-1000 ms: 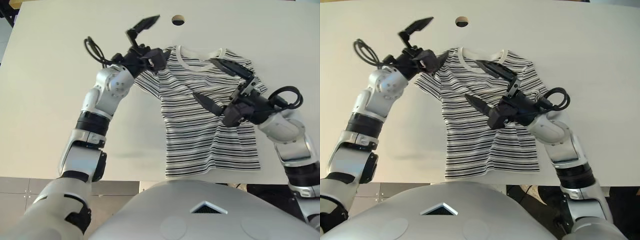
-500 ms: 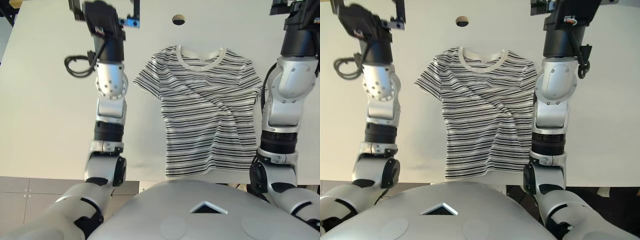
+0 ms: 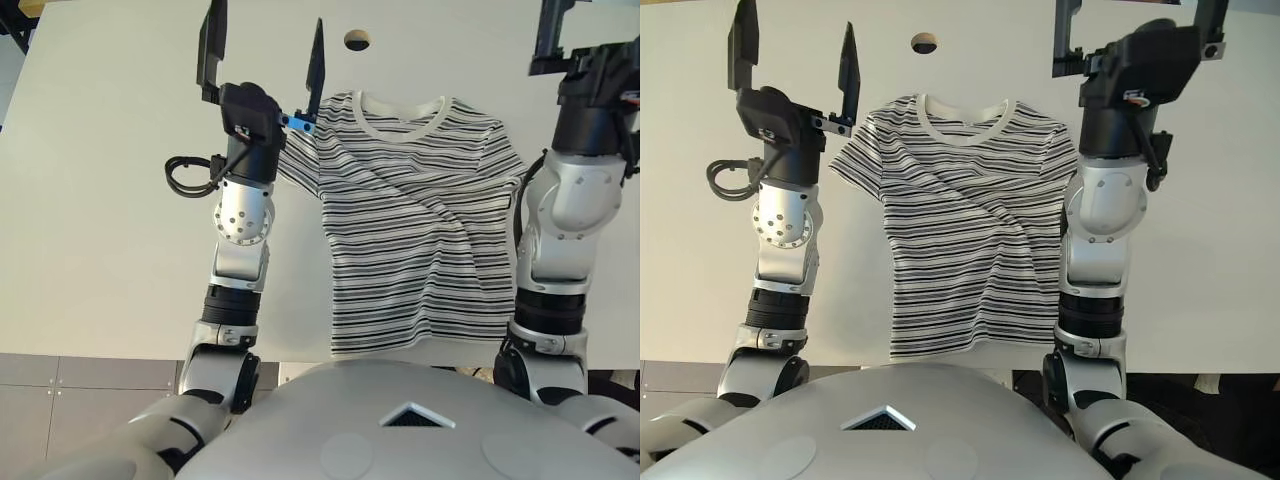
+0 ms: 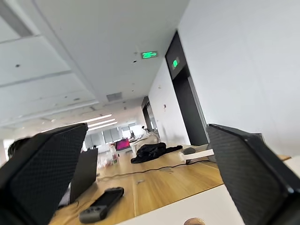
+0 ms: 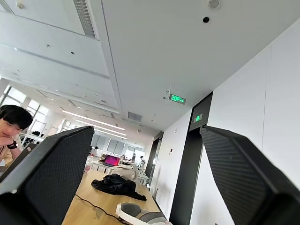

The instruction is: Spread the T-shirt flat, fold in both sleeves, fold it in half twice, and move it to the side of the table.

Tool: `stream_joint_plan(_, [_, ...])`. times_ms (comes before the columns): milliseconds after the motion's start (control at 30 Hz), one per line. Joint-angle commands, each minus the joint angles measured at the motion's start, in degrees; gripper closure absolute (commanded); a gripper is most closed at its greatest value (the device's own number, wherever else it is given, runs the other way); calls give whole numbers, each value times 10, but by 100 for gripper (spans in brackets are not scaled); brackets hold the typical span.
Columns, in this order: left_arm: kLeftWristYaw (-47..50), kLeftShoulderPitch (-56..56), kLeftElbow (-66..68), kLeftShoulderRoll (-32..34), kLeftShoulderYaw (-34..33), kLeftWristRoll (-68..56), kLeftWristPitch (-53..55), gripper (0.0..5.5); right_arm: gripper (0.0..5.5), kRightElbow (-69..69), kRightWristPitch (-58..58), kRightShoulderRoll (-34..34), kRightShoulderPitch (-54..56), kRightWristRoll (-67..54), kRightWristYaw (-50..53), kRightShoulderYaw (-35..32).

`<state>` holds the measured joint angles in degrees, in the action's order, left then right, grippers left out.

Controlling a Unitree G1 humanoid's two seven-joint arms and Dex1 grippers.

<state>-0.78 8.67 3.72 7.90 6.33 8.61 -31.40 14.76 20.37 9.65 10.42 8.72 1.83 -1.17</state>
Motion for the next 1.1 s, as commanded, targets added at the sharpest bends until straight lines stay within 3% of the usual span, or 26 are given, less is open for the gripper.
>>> stream_joint_plan(33, [5,6,12,34,4,80,7,80,130,-9,-5,13,-5,48,-3,10])
stream_joint_plan(167, [-6,71,102,96,38,201,40,80,130,-18,9,28,7,99,9,7])
stream_joint_plan(300, [-69,163,244,142,130,286,14,80,130,-27,22,45,21,121,7,12])
stream_joint_plan(433, [-66,285,460,118,200,335,-12,80,130,-39,39,57,41,148,14,20])
stream_joint_plan(633, [-41,347,602,126,246,359,-35,80,130,-58,54,88,24,175,5,22])
stream_joint_plan(900, [-8,383,668,168,252,353,-38,80,130,-80,56,108,8,197,19,19])
stream_joint_plan(1100, [104,390,627,162,187,285,-118,80,130,-76,51,101,3,207,25,32])
